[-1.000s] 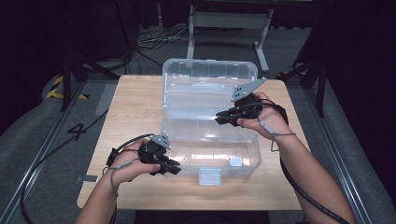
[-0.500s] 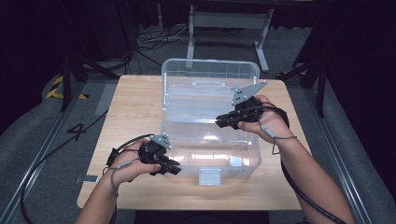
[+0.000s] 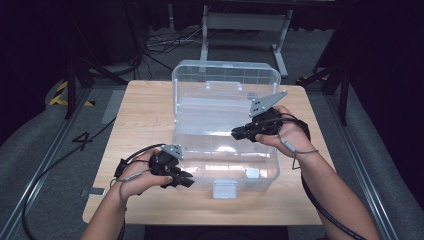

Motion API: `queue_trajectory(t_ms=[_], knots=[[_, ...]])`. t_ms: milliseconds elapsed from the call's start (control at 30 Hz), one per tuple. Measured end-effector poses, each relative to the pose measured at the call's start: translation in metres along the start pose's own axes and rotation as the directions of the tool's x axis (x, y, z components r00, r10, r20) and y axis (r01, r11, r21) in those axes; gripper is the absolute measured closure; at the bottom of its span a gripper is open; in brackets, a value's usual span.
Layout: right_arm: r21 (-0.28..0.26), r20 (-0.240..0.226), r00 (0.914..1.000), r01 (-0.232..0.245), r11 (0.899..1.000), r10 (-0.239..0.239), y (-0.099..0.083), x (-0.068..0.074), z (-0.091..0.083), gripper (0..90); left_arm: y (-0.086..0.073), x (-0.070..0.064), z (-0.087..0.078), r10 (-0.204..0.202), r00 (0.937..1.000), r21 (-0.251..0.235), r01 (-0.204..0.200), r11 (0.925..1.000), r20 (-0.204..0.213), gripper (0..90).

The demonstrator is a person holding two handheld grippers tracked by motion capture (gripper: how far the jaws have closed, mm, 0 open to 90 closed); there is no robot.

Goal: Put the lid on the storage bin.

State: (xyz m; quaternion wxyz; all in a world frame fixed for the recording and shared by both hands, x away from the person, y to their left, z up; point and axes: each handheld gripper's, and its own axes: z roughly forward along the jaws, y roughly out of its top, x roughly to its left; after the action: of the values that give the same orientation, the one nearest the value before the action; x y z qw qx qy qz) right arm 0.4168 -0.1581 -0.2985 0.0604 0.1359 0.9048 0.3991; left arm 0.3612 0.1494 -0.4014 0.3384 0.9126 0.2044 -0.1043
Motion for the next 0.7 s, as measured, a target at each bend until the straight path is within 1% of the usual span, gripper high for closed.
queue_trajectory(t_ms=[500, 700], knots=[[0.003, -0.017, 0.9998, -0.001, 1.000, 0.001, -0.0032, 0.0057, 0.0000, 84.5, 0.0005, 0.0001, 0.0007, 0.005, 1.0000, 0.002, -0.005, 1.0000, -0.008, 73.5], [-0.004, -0.002, 0.9999, 0.012, 1.000, -0.012, -0.0051, 0.0089, 0.0000, 84.5, 0.0009, 0.0002, 0.0008, 0.005, 1.0000, 0.005, -0.005, 1.0000, -0.008, 73.4]])
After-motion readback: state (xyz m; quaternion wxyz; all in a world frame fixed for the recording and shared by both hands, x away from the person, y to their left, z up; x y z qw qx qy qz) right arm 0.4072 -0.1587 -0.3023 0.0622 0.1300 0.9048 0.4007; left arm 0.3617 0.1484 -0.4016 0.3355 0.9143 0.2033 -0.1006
